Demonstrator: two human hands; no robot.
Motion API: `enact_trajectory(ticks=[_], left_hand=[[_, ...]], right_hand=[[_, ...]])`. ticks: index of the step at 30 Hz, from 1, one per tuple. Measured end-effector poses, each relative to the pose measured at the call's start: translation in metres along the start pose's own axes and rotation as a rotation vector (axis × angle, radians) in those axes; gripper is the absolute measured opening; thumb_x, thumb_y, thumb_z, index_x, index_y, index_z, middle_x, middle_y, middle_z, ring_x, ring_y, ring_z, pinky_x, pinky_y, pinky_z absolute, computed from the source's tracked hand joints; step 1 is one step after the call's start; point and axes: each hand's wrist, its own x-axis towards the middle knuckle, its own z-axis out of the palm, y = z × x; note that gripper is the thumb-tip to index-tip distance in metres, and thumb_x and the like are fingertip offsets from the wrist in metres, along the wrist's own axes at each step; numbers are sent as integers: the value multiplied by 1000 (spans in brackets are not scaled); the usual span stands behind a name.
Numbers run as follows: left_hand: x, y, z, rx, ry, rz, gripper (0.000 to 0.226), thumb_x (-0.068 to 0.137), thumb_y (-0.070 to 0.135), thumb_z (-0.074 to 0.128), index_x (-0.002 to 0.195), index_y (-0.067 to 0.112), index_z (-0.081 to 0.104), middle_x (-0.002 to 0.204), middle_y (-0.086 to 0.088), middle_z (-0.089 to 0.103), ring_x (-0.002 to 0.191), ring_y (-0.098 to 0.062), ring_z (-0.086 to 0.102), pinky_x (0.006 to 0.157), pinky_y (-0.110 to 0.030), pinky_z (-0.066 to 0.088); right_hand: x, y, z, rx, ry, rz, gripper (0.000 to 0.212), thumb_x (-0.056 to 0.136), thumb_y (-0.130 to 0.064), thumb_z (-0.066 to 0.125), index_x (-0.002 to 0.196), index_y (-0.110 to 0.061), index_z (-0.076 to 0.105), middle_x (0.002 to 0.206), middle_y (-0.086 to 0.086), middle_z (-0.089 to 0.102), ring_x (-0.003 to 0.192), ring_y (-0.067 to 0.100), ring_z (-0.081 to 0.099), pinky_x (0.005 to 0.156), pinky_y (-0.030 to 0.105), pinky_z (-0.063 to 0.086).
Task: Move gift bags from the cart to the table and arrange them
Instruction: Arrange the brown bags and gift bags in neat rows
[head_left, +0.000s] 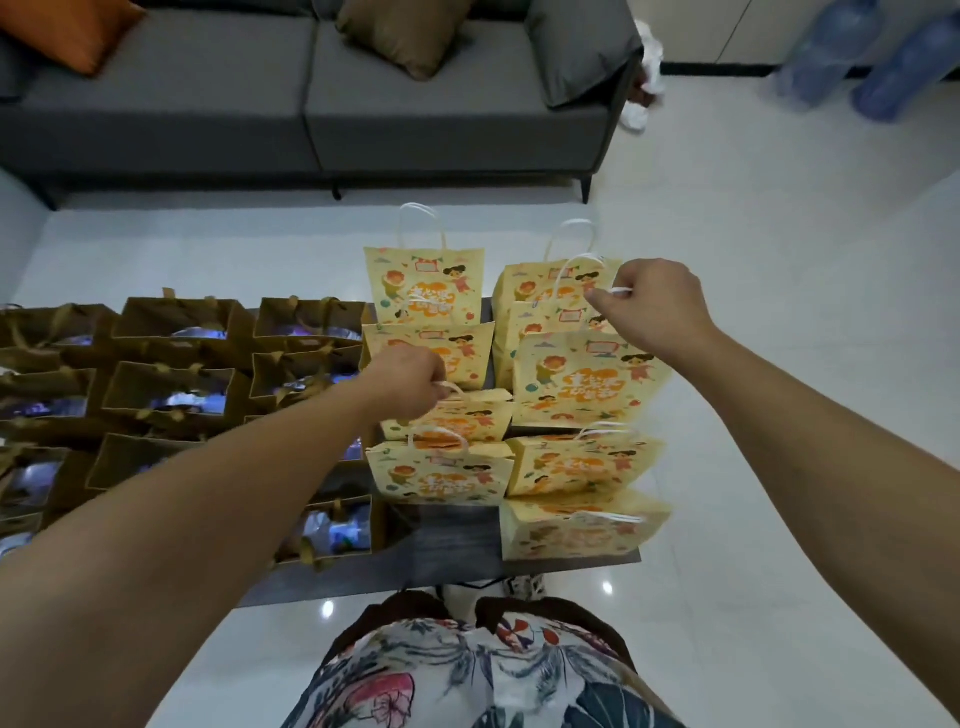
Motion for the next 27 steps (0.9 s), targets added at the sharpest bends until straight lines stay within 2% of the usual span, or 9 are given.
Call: enact_trajectory(ticks=[3, 6, 9, 11, 14, 16, 19, 22, 27], left_hand=[[-3, 2, -24, -153, 52, -41, 20, 100, 30, 59, 100, 14, 71, 95, 0, 65, 87, -18, 57, 70, -29, 43], [-12, 3, -46, -334, 129, -127, 16, 93, 23, 63, 95, 13, 75, 97, -4, 70, 87, -18, 63, 73, -32, 54], [-24, 5, -67, -494, 204, -192, 14, 88, 18, 66, 92, 10, 76, 98, -6, 72, 85, -22, 68, 80, -43, 62], [-32, 6, -80, -548, 284, -212, 15, 87, 20, 64, 81, 10, 74, 96, -8, 73, 83, -26, 69, 77, -47, 62], [-45, 9, -99, -647, 428, -255, 25, 86, 23, 61, 63, 13, 63, 84, -10, 72, 73, -28, 68, 59, -37, 56], [-54, 16, -113, -672, 520, -266, 28, 87, 24, 59, 65, 6, 61, 71, -8, 61, 63, -22, 56, 58, -35, 44], [-69, 30, -138, -676, 646, -247, 27, 88, 22, 59, 74, -1, 64, 65, -7, 49, 62, -18, 45, 59, -35, 38], [-82, 37, -158, -647, 728, -230, 32, 90, 18, 59, 59, 9, 56, 57, -1, 42, 56, -13, 41, 55, -28, 33], [-100, 26, -175, -597, 831, -277, 25, 87, 25, 59, 69, 9, 69, 61, -4, 56, 61, -15, 51, 56, -35, 42]], right_hand=[[6, -4, -2, 24, -24, -16, 35, 93, -48, 62, 77, -17, 60, 72, -4, 57, 83, 25, 58, 70, 31, 36], [12, -5, 0, 51, -58, -34, 37, 92, -45, 64, 67, -19, 56, 66, -5, 52, 78, 25, 58, 64, 30, 35], [15, -10, 4, 55, -89, -73, 38, 93, -46, 64, 70, -16, 58, 71, -2, 59, 76, 23, 59, 61, 29, 35], [16, -14, 7, 63, -96, -102, 38, 93, -46, 64, 74, -12, 64, 73, 1, 64, 75, 23, 60, 64, 30, 37], [17, -20, 8, 77, -108, -133, 36, 93, -45, 65, 77, -13, 67, 73, 2, 64, 72, 20, 59, 59, 29, 36], [17, -24, 6, 82, -100, -153, 35, 93, -44, 65, 76, -14, 67, 70, 0, 63, 68, 18, 57, 55, 28, 35], [17, -32, 1, 99, -93, -173, 36, 93, -44, 65, 76, -13, 70, 69, 1, 64, 67, 19, 61, 59, 29, 43], [18, -36, -4, 92, -93, -211, 37, 92, -45, 65, 74, -13, 70, 70, 1, 64, 70, 20, 62, 60, 32, 45], [19, -42, -14, 75, -108, -252, 41, 91, -43, 65, 59, -19, 56, 64, -2, 57, 68, 18, 57, 54, 28, 33]])
